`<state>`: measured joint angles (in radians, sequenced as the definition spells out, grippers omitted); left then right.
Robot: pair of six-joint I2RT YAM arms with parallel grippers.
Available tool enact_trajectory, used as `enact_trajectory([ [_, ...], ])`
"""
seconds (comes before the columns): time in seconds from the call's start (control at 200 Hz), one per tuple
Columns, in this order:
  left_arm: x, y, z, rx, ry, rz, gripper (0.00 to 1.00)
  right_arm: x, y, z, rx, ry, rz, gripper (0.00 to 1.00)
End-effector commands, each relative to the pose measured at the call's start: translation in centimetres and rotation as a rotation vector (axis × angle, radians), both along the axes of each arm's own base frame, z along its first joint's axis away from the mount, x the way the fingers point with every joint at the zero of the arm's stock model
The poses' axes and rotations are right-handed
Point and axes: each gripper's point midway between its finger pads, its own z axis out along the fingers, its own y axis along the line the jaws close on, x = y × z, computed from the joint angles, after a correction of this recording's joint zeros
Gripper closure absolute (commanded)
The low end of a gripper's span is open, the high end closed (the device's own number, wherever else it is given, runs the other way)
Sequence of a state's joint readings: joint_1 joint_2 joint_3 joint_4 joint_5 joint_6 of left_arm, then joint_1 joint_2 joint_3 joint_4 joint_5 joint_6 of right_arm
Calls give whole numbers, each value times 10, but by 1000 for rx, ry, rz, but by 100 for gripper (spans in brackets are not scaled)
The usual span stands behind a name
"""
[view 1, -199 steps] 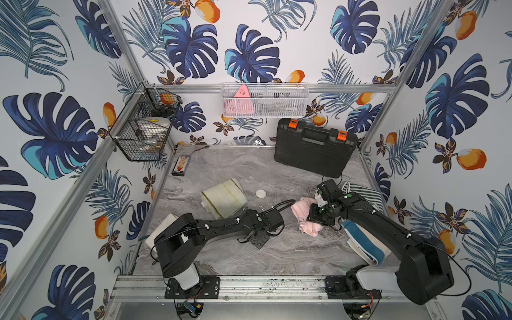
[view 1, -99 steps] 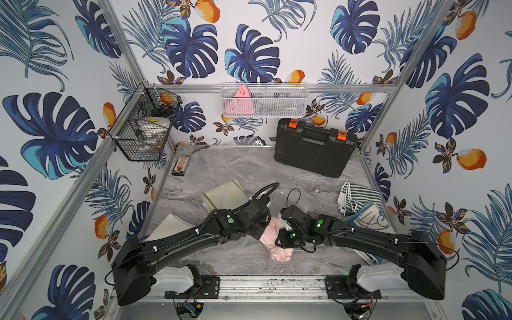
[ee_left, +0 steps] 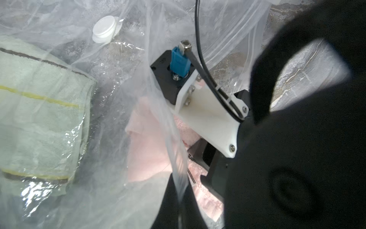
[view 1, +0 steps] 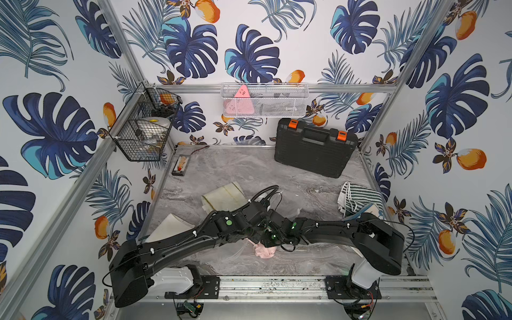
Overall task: Place the folded towel into the vacuum bag
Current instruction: Place the towel in the vacuum bag.
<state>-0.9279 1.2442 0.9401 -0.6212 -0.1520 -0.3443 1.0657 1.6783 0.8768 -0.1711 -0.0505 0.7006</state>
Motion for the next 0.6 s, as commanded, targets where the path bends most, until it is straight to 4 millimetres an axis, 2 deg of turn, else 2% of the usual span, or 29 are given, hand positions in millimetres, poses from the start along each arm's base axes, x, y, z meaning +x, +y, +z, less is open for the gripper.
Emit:
enact_trajectory([
  [0.0, 22, -25, 23, -143, -94, 28, 100, 11, 24, 20, 69, -112, 68, 97],
  [0.035, 21, -25, 21, -143, -93, 29, 100, 11, 32, 22, 98, -114, 86, 93],
  [0.065, 21, -25, 20, -142, -90, 31, 100, 12, 40, 23, 123, -114, 100, 85],
  [0.095, 21, -24, 19, -140, -89, 35, 100, 11, 46, 20, 138, -95, 112, 74],
  [0.12, 21, -23, 18, -139, -88, 37, 100, 12, 48, 16, 140, -63, 117, 60],
  [0.135, 21, -22, 17, -138, -86, 40, 100, 12, 49, 13, 138, -38, 116, 56],
  [0.145, 21, -22, 17, -138, -87, 41, 100, 11, 48, 10, 131, -20, 118, 51],
  [0.215, 18, -18, 13, -124, -79, 44, 100, 10, 42, 2, 146, 75, 108, 32],
  [0.3, 15, -10, 7, -110, -77, 55, 100, 9, 25, 14, 222, 134, 73, 15],
  [0.375, 12, -6, 3, -107, -70, 62, 100, 7, 0, 30, 255, 172, 29, 6],
  [0.44, 9, -5, -3, -116, -55, 70, 100, 4, -22, 37, 264, 224, -17, 5],
  [0.525, 8, -5, -7, -132, -46, 79, 100, -2, -56, 36, 246, 315, -132, 5],
  [0.595, 7, -10, -8, -163, -37, 78, 100, -9, -75, 35, 229, 349, -224, 5],
])
